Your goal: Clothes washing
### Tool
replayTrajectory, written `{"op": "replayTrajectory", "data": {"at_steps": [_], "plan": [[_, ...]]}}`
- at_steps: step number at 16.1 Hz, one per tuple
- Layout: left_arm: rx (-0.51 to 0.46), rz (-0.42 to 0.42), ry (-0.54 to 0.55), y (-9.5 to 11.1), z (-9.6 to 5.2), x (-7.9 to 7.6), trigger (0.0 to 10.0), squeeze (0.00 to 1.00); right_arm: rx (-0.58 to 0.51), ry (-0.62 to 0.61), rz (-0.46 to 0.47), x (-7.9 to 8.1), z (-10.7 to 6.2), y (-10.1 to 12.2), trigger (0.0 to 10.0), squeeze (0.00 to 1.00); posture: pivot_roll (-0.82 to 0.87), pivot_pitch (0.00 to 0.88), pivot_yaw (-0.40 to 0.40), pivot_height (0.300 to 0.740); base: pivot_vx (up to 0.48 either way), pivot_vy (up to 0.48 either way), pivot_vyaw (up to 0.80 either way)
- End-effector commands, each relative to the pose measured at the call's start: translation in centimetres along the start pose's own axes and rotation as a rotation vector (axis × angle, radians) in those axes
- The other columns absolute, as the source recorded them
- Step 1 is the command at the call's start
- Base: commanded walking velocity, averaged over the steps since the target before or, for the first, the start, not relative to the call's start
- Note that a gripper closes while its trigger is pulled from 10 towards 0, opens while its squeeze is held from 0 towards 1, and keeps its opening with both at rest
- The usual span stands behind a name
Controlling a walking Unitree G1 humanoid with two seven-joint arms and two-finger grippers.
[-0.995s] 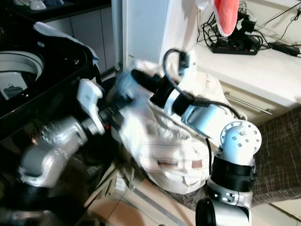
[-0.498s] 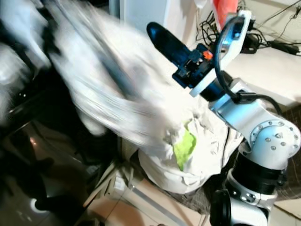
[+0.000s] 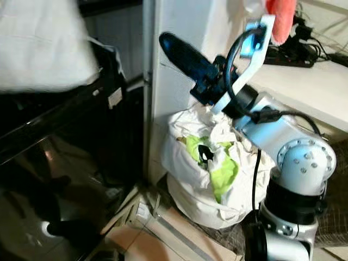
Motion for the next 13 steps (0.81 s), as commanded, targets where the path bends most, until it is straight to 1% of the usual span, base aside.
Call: {"op": "replayTrajectory", "data": {"at_steps": [1, 2, 3, 4, 5, 6, 7, 8, 9, 10, 11, 13], "plan": [[0.053, 0.09, -0.1, -1.3, -0.9, -3.1, 0.0, 0.0, 0.008, 0.0, -0.034, 0.4, -0.1, -0.2, 10.0, 0.0, 0.03, 0.0, -0.046, 0.74, 0.0, 0.0, 0.0], [0.109, 0.087, -0.165, -2.3, -1.6, -4.5, 0.0, 0.0, 0.019, 0.003, -0.036, 0.5, -0.1, -0.5, 10.0, 0.0, 0.02, 0.0, -0.045, 0.74, 0.0, 0.0, 0.0], [0.355, 0.042, -0.377, -6.3, -5.1, -8.9, 0.6, 0.0, 0.078, 0.013, -0.037, 0.8, -0.2, -1.8, 10.0, 0.0, 0.02, 0.0, -0.047, 0.74, 0.0, 0.0, 0.0], [0.474, -0.008, -0.432, -8.0, -7.0, -10.4, 1.2, 0.0, 0.128, 0.021, -0.035, 0.9, -0.3, -2.7, 10.0, 0.0, 0.02, 0.0, -0.047, 0.74, 0.0, 0.0, 0.0], [0.568, -0.041, -0.463, -9.1, -8.4, -11.2, 5.8, 0.0, 0.19, 0.024, -0.049, 1.0, -0.4, -3.7, 10.0, 0.0, 0.02, 0.0, -0.044, 0.74, 0.0, 0.0, 0.0], [0.786, -0.151, -0.533, -11.3, -11.6, -12.9, 10.0, 0.0, 0.397, -0.001, -0.135, 0.6, -1.2, -6.6, 10.0, 0.0, 0.02, 0.0, -0.043, 0.74, 0.0, 0.0, 0.0], [0.862, -0.199, -0.561, -11.8, -12.9, -13.5, 10.0, 0.0, 0.464, -0.013, -0.159, 0.4, -1.6, -7.5, 10.0, 0.0, 0.02, 0.0, -0.043, 0.74, 0.0, 0.0, 0.0], [0.931, -0.147, -0.628, -12.5, -14.2, -13.8, 10.0, 0.0, 0.508, -0.016, -0.176, 0.3, -2.0, -8.1, 10.0, 0.0, 0.02, 0.0, -0.049, 0.74, 0.0, 0.0, 0.0], [0.965, -0.115, -0.658, -13.0, -14.6, -13.5, 10.0, 0.11, 0.508, -0.009, -0.18, 0.4, -2.0, -8.1, 10.0, 0.0, 0.02, 0.0, -0.053, 0.74, 0.0, 0.0, 0.0], [0.978, -0.124, -0.667, -13.1, -14.7, -13.4, 10.0, 0.77, 0.507, -0.007, -0.181, 0.5, -2.0, -8.1, 10.0, 0.0, 0.02, 0.0, -0.053, 0.74, 0.0, 0.0, 0.0], [1.01, -0.141, -0.687, -13.2, -14.9, -13.3, 10.0, 1.0, 0.506, -0.004, -0.18, 0.5, -1.9, -8.1, 10.0, 0.0, 0.03, 0.0, -0.054, 0.74, 0.0, 0.0, 0.0], [1.061, -0.205, -0.687, -13.6, -15.1, -12.7, 10.0, 1.0, 0.509, -0.003, -0.18, 0.4, -1.9, -8.2, 10.0, 0.0, 0.04, 0.0, -0.073, 0.74, 0.0, 0.0, 0.0]]}}
Point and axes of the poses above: a point about 5 cm out from each wrist's last joint towards the gripper, its own z axis pointing out of the wrist towards the gripper, its own y axis along the axis of the wrist's last joint, x = y × z, the point moved 3 cm from there along z, pointing out of the wrist towards the gripper, and after that the axes turned 9 degrees about -z, right-handed, at the moved point
